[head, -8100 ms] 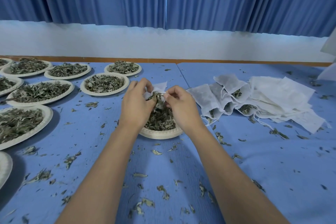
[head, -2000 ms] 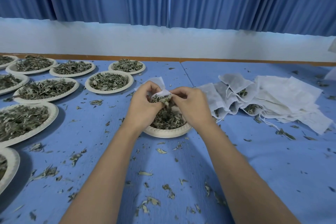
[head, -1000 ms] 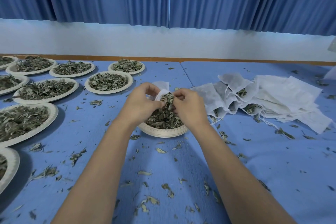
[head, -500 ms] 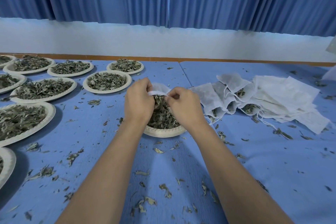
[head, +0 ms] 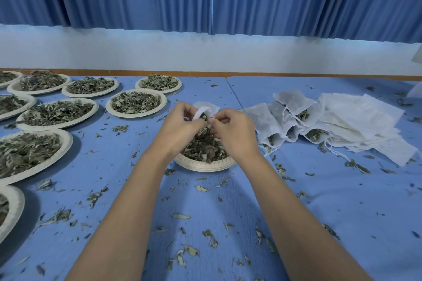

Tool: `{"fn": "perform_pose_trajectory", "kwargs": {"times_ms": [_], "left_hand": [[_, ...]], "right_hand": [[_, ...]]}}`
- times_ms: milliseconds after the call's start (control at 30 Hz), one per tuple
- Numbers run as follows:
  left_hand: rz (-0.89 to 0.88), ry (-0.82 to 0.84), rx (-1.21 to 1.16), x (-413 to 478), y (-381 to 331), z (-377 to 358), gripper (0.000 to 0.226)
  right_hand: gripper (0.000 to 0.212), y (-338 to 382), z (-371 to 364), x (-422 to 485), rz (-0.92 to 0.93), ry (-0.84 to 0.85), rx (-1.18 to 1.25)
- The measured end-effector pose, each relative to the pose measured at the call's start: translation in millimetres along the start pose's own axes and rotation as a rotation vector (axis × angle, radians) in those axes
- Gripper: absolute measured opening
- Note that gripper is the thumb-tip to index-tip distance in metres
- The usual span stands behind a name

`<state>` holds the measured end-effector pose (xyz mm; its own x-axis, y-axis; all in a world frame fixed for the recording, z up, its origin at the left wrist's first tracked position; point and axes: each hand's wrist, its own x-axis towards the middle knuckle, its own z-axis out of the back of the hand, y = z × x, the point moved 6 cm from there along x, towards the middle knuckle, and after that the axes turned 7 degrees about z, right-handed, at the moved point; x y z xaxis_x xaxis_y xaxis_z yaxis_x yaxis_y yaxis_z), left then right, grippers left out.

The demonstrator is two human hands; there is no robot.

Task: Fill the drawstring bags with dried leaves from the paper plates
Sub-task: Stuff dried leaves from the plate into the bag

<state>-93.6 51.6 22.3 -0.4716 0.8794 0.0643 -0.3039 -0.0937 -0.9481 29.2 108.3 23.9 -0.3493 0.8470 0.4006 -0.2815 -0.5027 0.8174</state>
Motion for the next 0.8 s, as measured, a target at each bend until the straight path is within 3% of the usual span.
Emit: {"fn": "perform_pose_trajectory", "kwargs": {"times_ms": [467, 567, 667, 800], "left_hand": [[-0.207, -0.435, 0.255, 2, -13, 12, 0.036], [-0.201, -0.435, 0.177, 2, -17, 13, 0.034], [-0.12, -0.382, 0.012, 7, -15, 16, 0.033], [-0.04, -0.388, -0.178, 8, -9, 21, 0.037]], "right_hand": [[0.012, 8, 1, -2, 0.027, 0.073, 0.103], [0.009, 7, 0, -3, 0.013, 0.071, 0.149], [0.029, 4, -3, -2, -0.044, 0.11, 0.186], [0.037, -4, -6, -3, -0.253, 0.103, 0.428]]}}
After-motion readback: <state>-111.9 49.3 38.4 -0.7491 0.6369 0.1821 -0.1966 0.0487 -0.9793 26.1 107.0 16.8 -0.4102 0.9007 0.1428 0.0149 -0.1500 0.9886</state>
